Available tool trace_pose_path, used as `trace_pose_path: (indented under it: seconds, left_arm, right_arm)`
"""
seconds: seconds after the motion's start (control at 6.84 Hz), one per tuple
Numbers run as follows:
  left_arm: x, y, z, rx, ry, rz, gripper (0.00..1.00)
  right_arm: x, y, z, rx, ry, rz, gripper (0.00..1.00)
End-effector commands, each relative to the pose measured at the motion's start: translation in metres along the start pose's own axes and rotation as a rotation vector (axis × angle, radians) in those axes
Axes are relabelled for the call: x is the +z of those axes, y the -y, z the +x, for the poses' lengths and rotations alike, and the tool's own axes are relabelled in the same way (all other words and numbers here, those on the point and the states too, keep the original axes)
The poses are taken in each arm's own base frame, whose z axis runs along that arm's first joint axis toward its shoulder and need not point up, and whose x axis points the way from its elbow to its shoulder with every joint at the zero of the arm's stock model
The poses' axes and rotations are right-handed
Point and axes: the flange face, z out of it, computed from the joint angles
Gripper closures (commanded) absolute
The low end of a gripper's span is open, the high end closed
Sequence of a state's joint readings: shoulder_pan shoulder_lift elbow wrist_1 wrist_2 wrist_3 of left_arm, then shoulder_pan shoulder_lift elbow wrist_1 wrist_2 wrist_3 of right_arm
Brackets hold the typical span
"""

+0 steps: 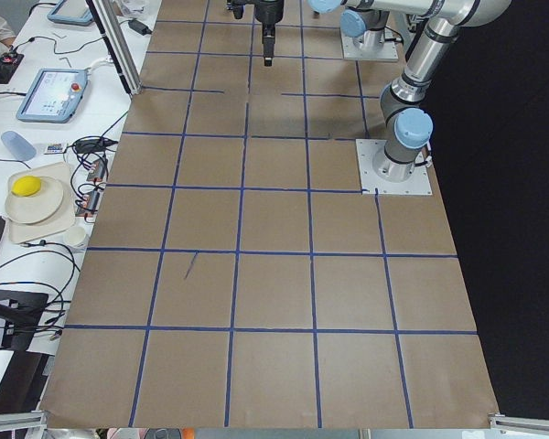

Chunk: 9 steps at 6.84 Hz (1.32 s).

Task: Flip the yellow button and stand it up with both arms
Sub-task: 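Lower the button upright onto the table and open the right gripper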

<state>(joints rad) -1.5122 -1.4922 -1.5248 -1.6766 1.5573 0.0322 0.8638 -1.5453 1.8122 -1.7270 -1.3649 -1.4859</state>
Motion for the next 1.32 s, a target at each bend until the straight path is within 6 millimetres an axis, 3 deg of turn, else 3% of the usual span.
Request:
trace_pose_path:
  seconds: [0.0, 0.44, 0.73, 0.88, 1.17]
  left_arm:
    - [-0.001, 0.0, 0.0, -0.001, -0.002, 0.001, 0.0]
    - [-0.001, 0.0, -0.001, -0.001, 0.0, 0.001, 0.0]
    - [0.001, 0.0, -0.001, -0.001, 0.0, -0.005, 0.0]
    - [0.0, 0.001, -0.001, -0.001, 0.0, -0.003, 0.0]
    - [0.0, 0.001, 0.0, -0.001, -0.002, -0.003, 0.0]
  right_arm:
    - [-0.034, 0.068, -0.062, 0.299, -0.048, -0.097, 0.0]
    - [-0.051, 0.178, -0.16, 0.677, -0.105, -0.144, 0.0]
    - [-0.058, 0.228, -0.24, 0.805, -0.211, -0.217, 0.0]
    - [-0.056, 0.239, -0.271, 0.918, -0.22, -0.247, 0.0]
    - [-0.061, 0.229, -0.286, 0.977, -0.217, -0.256, 0.0]
